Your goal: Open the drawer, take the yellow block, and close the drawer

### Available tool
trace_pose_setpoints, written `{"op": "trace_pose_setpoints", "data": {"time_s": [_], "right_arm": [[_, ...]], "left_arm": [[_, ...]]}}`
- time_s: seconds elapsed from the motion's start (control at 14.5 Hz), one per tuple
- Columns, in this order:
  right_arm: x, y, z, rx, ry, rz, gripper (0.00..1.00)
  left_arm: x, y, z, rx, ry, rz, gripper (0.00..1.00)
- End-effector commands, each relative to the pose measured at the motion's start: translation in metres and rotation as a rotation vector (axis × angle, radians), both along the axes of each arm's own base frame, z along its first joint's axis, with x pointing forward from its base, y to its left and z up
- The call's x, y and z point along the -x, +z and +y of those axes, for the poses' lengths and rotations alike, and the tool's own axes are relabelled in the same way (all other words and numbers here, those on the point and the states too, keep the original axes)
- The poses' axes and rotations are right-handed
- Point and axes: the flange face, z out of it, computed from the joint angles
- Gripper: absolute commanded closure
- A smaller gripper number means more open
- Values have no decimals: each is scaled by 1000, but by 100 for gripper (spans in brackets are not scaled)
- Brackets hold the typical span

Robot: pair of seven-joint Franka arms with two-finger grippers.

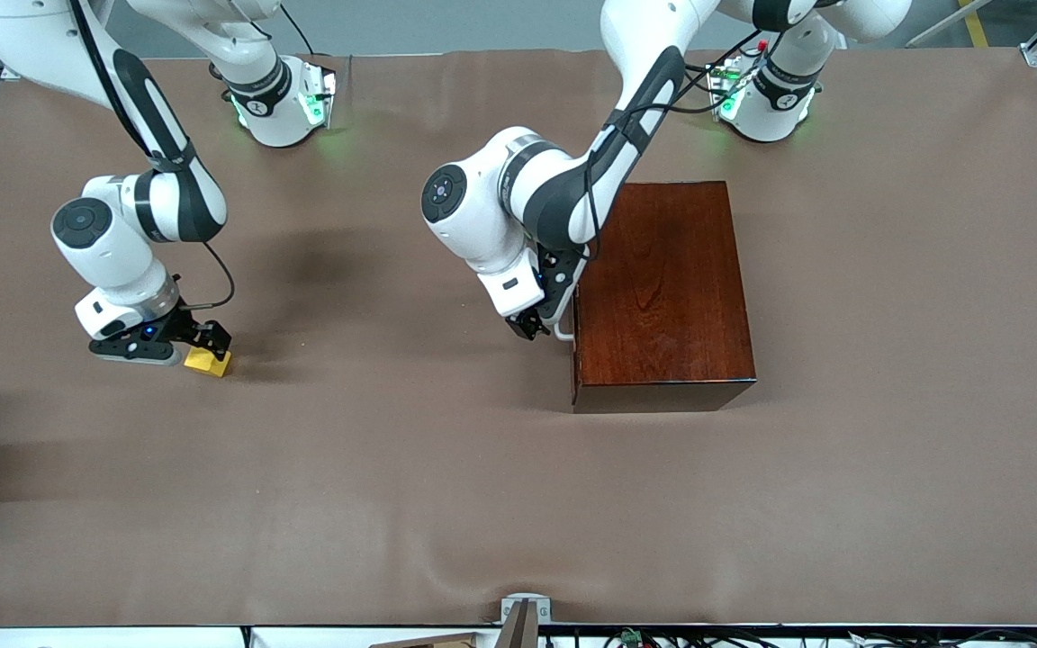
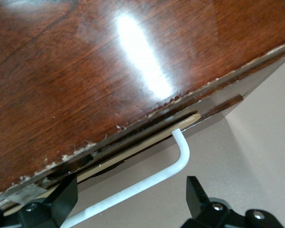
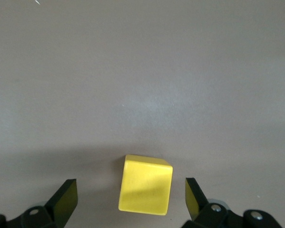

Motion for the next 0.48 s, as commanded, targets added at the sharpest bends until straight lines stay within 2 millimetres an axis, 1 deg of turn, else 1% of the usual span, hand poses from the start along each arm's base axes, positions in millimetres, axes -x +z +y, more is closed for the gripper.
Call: {"op": "trace_pose_setpoints", "data": {"time_s": [0.0, 0.07, 0.14, 0.28, 0.35, 0.41], "right_arm": [[-12, 17, 5, 16, -2, 28, 0], [-15, 24, 6, 21, -3, 39, 0], [-20, 32, 7, 26, -6, 48, 0], [-32, 50, 7, 39, -16, 83, 0], [-36, 57, 6, 42, -26, 108, 0], [-39, 64, 8, 43, -32, 131, 0]], "left_arm": [[-6, 8, 12, -35, -43, 12, 0], [-6, 10, 12, -32, -62, 19, 0], [-6, 23, 11, -15, -83, 22, 0], [-5, 78, 12, 51, -147, 10, 0], [-5, 101, 15, 84, -169, 8, 0], [-11, 123, 24, 132, -157, 10, 0]]}}
